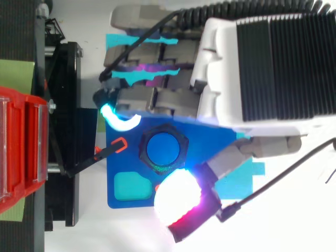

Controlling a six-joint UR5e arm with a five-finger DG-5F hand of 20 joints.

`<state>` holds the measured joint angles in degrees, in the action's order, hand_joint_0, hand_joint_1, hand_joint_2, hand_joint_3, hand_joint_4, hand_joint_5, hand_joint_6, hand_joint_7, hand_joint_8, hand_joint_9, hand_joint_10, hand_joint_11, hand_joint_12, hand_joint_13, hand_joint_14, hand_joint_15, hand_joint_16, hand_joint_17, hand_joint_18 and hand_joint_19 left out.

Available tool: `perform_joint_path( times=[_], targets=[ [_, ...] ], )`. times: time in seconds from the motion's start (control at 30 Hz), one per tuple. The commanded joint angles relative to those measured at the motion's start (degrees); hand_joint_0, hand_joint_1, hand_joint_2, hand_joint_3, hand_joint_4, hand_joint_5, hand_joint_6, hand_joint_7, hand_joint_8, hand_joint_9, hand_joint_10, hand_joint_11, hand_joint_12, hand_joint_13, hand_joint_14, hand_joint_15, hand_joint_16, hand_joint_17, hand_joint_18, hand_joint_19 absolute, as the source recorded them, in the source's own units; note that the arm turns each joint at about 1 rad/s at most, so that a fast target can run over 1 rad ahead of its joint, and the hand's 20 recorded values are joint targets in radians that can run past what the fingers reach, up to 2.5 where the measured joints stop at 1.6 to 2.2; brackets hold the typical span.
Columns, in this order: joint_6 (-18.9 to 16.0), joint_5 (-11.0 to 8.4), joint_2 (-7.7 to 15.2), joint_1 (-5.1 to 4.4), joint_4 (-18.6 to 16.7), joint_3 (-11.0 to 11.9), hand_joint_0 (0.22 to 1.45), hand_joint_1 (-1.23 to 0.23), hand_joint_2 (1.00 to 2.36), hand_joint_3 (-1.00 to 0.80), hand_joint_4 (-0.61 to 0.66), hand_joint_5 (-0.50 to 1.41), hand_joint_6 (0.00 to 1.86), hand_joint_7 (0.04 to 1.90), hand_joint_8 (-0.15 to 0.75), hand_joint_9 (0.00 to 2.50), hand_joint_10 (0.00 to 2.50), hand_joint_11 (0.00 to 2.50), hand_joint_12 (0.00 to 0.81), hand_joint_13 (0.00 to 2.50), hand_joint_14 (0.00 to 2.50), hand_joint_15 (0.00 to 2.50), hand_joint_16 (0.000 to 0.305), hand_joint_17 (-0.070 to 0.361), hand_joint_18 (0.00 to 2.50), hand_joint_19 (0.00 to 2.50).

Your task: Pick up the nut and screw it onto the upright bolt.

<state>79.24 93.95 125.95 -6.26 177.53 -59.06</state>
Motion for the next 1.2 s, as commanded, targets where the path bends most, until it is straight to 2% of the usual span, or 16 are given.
perform_joint_path(
  times=[0.0,0.03,0.1,0.27,0.5,0.63,0.97,1.17],
  targets=[
    [-0.1,-0.79,0.0,-1.13,-0.8,-0.7,0.52,-0.12,1.00,-0.50,0.22,-0.10,0.50,0.77,0.248,0.76,0.00,0.00,0.302,0.45,0.00,0.00,0.028,0.063,0.00,0.00],
    [-0.2,-0.96,0.0,-1.22,-1.0,-1.1,0.52,-0.12,1.00,-0.50,0.22,-0.10,0.50,0.77,0.248,0.75,0.00,0.00,0.303,0.45,0.00,0.00,0.028,0.063,0.00,0.00],
    [-0.9,-1.40,0.0,-2.01,-2.8,-3.1,0.52,-0.12,1.00,-0.50,0.22,-0.10,0.50,0.77,0.246,0.75,0.00,0.00,0.303,0.45,0.00,0.00,0.028,0.063,0.00,0.00],
    [-2.5,-1.67,0.0,-2.36,-5.3,-4.9,0.52,-0.11,1.00,-0.50,0.22,-0.10,0.50,0.77,0.245,0.74,0.00,0.00,0.303,0.44,0.00,0.00,0.028,0.064,0.00,0.00],
    [-2.4,-1.84,0.0,-2.36,-5.3,-5.4,0.52,-0.11,1.00,-0.50,0.22,-0.10,0.50,0.78,0.248,0.74,0.00,0.00,0.304,0.44,0.00,0.00,0.029,0.064,0.00,0.00],
    [-2.5,-2.72,0.0,-2.36,-5.7,-6.2,0.52,-0.11,1.00,-0.50,0.23,-0.10,0.50,0.79,0.249,0.74,0.00,0.00,0.303,0.44,0.00,0.00,0.028,0.064,0.00,0.00],
    [-2.2,-2.63,0.0,-1.65,-4.8,-6.2,0.52,-0.11,1.00,-0.50,0.23,-0.10,0.50,0.82,0.253,0.75,0.00,0.00,0.304,0.45,0.00,0.00,0.028,0.064,0.00,0.00],
    [-2.2,-2.63,0.0,-1.39,-4.3,-6.2,0.52,-0.13,1.00,-0.50,0.26,-0.09,0.50,0.91,0.256,0.75,0.00,0.00,0.304,0.46,0.00,0.00,0.028,0.062,0.01,0.00]
  ],
)
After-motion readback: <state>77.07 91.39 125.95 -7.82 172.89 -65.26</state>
